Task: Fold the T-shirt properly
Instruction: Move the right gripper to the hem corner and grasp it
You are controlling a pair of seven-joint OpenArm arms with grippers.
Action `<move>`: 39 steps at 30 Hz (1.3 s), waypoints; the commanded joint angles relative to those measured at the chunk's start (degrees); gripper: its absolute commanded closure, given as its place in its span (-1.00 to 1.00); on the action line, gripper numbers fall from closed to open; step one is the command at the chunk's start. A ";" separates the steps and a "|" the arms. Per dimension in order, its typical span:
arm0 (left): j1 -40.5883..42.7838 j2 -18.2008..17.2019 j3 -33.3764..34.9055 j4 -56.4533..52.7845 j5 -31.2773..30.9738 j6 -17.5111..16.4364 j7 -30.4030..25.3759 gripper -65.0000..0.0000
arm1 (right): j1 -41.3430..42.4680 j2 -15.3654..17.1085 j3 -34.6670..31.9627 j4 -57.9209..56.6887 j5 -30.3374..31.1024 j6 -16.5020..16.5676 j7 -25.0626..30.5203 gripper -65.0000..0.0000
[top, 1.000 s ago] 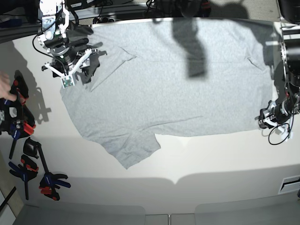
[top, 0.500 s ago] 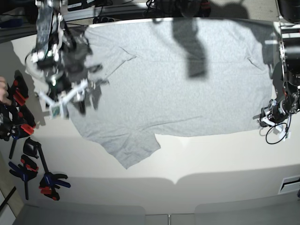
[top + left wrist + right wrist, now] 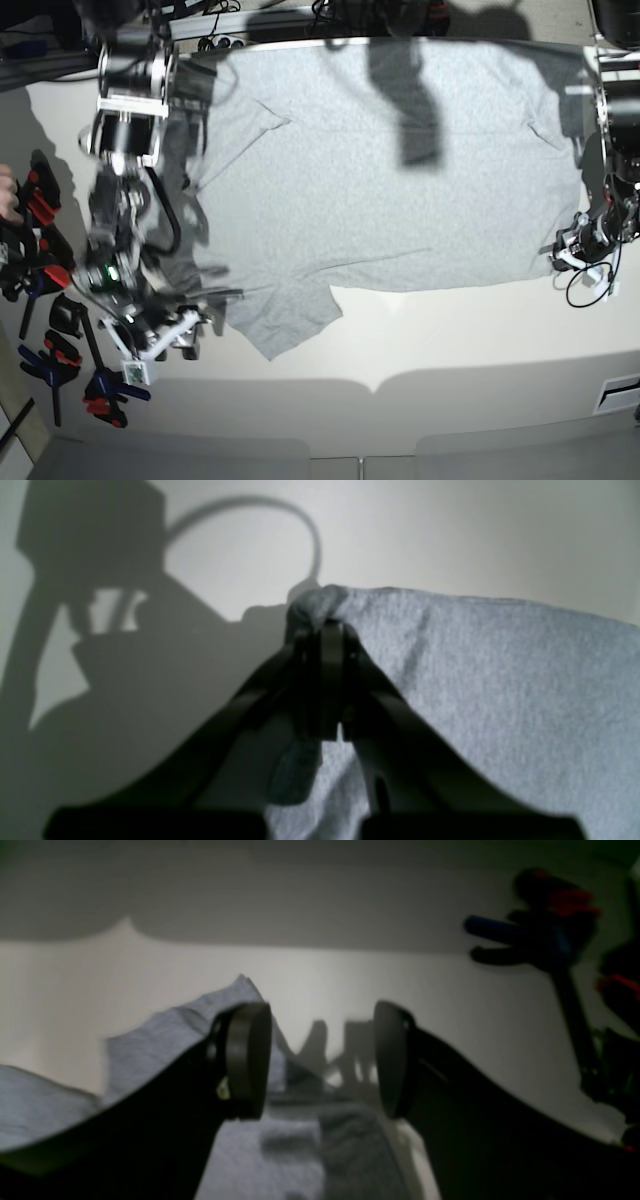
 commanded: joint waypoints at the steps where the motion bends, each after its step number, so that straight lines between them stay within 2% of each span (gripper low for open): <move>1: -1.20 -0.96 -0.02 0.50 0.33 0.24 0.85 1.00 | 4.48 0.46 -1.31 -3.06 -0.81 1.44 2.03 0.04; 4: -1.20 -0.96 -0.02 0.50 0.33 0.24 1.31 1.00 | 11.67 0.44 -6.54 -19.02 -5.79 6.08 8.50 0.04; 9: -0.87 -0.96 -0.02 0.48 0.31 0.24 2.67 1.00 | 18.91 -1.14 -12.66 -43.76 -9.31 6.25 20.44 0.04; 12: -0.90 -0.98 -0.02 0.48 0.31 0.24 2.78 1.00 | 19.06 -2.58 -13.31 -50.07 -12.50 6.10 24.59 0.04; 16: -0.90 -0.96 -0.02 0.48 -1.40 0.24 2.58 1.00 | 17.66 -3.76 -13.31 -50.49 -14.25 2.67 24.96 0.04; 19: -0.90 -0.96 -0.02 0.48 -2.93 0.22 2.60 1.00 | 17.44 -3.82 -13.27 -50.49 -14.14 2.01 24.92 0.07; 22: -0.90 -0.96 -0.02 0.48 -2.89 0.22 2.60 1.00 | 17.42 -3.82 -13.27 -50.49 -14.12 1.46 24.85 0.35; 25: -0.90 -0.98 -0.02 0.50 -2.91 0.22 2.56 1.00 | 17.49 -3.82 -13.27 -50.42 -14.12 -0.11 24.85 0.91; 26: -0.90 -0.96 -0.02 0.50 -2.93 0.22 2.56 1.00 | 17.57 -3.82 -13.27 -50.34 -14.12 -0.42 24.76 1.00; 31: -0.90 -0.96 -0.02 0.52 -5.51 0.11 1.97 1.00 | 17.57 -4.00 -13.22 -47.58 -14.05 -0.42 24.17 1.00; 34: -0.90 -0.96 -0.02 0.52 -5.62 0.00 0.09 1.00 | 17.57 -4.00 -13.22 -43.93 -13.66 -0.42 21.75 1.00; 39: -0.90 -0.96 -0.02 0.52 -5.62 0.00 0.02 1.00 | 17.57 -3.96 -13.20 -38.73 -12.15 -0.39 18.14 1.00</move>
